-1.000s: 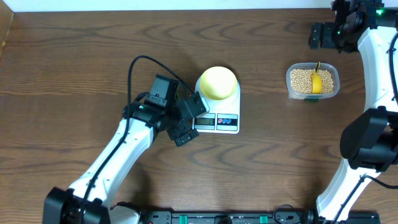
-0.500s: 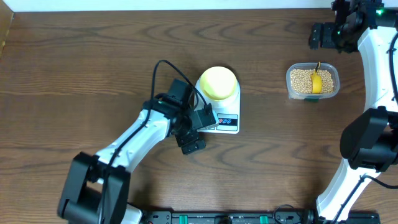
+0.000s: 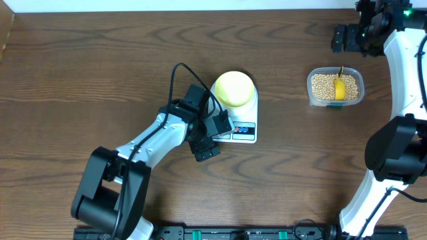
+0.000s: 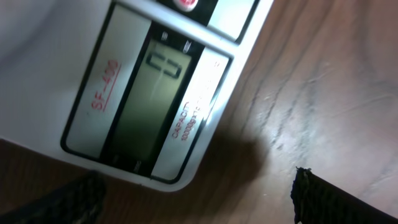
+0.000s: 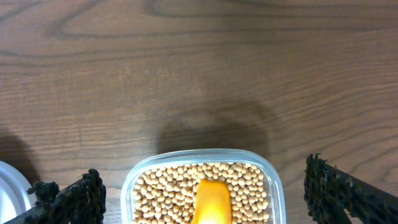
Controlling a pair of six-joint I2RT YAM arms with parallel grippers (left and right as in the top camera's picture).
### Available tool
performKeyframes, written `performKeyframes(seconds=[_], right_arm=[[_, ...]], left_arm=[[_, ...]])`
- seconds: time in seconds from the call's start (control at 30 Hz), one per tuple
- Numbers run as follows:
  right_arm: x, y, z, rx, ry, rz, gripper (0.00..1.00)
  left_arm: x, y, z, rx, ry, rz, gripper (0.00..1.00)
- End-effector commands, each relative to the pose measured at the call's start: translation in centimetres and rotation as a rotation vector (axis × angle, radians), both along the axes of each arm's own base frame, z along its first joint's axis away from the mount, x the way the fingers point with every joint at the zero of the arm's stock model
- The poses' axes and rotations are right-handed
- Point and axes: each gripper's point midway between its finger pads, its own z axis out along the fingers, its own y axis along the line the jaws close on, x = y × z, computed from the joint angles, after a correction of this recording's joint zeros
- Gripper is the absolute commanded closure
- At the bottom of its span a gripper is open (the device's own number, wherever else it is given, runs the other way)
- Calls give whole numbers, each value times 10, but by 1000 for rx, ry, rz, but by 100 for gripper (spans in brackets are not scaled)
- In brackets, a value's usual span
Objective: Scoop item into bowl and weigh 50g on scale
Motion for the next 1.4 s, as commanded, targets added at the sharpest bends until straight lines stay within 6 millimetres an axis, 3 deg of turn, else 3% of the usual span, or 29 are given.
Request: performKeyframes(seconds=[0.0, 0.23, 0.5, 1.37], right_arm=[[2, 0, 3, 2, -9, 6, 1], [2, 0, 3, 2, -9, 6, 1], [2, 0, 3, 2, -9, 6, 1], [2, 0, 3, 2, -9, 6, 1]], left_arm=[[3, 13, -15, 93, -18, -18, 2], [10, 10, -14, 85, -57, -52, 2], [5, 12, -30, 107, -20, -90, 3], [-4, 4, -39, 69, 22, -129, 3]])
